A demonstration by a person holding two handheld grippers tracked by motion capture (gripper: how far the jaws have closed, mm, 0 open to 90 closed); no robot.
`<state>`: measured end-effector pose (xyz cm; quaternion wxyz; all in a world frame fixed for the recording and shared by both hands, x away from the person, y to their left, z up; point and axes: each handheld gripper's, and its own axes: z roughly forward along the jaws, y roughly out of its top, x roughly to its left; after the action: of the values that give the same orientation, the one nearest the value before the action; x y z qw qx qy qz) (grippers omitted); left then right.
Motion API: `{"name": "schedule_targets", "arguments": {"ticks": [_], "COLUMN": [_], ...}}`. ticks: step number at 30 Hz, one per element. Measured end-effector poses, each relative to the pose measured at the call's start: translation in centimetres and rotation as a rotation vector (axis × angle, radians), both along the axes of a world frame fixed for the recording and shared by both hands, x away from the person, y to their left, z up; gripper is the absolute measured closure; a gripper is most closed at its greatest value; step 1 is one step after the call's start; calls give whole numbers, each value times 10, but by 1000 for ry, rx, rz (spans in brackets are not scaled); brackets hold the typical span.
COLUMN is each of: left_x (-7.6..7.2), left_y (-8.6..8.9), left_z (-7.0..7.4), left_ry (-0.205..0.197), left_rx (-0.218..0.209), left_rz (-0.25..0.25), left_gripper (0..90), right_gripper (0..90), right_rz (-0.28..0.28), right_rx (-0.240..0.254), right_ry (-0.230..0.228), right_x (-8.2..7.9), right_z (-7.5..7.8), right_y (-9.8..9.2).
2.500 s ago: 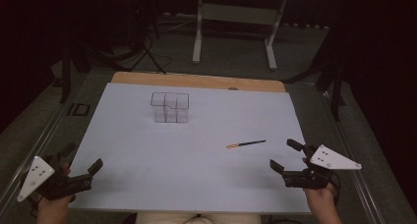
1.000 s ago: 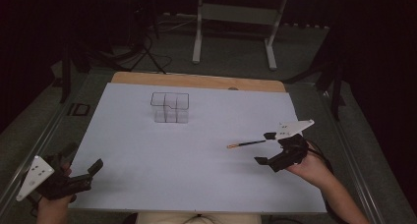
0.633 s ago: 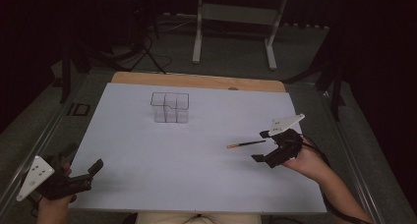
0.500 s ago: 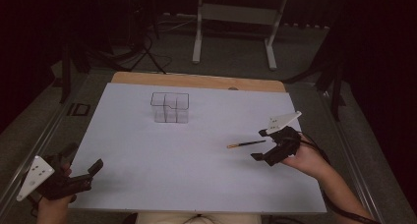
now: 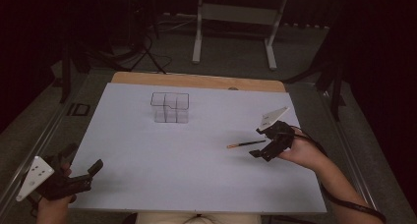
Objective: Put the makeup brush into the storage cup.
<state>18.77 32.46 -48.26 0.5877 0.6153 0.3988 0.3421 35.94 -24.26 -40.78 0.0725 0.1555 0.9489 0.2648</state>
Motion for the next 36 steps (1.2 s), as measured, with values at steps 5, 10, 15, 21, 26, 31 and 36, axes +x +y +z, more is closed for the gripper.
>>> {"name": "schedule_targets", "arguments": {"ticks": [5,10,15,21,26,31,36], "left_x": [0,0,-1,-1,-1,-1,-2], "left_y": [0,0,-1,0,-1,0,0], "left_z": [0,0,-1,-1,-1,-1,-1], "left_ry": [0,0,3,5,6,7,8], "left_rx": [6,8,11,11,11,9,10], "left_rz": [0,1,2,4,5,4,3], "left_gripper": [15,15,15,15,15,15,16], "right_gripper": [134,152,194,256,257,310,352], "right_rz": [8,19,38,59,76,108,134], "right_rx": [-44,-65,-106,-134,-157,-177,-181], "right_ry": [21,29,47,42,55,65,47], "right_x": [6,13,20,29,33,38,41], "right_z": [-7,-11,-16,-19,-21,-26,-28], "right_y": [5,8,11,11,14,20,23]}}
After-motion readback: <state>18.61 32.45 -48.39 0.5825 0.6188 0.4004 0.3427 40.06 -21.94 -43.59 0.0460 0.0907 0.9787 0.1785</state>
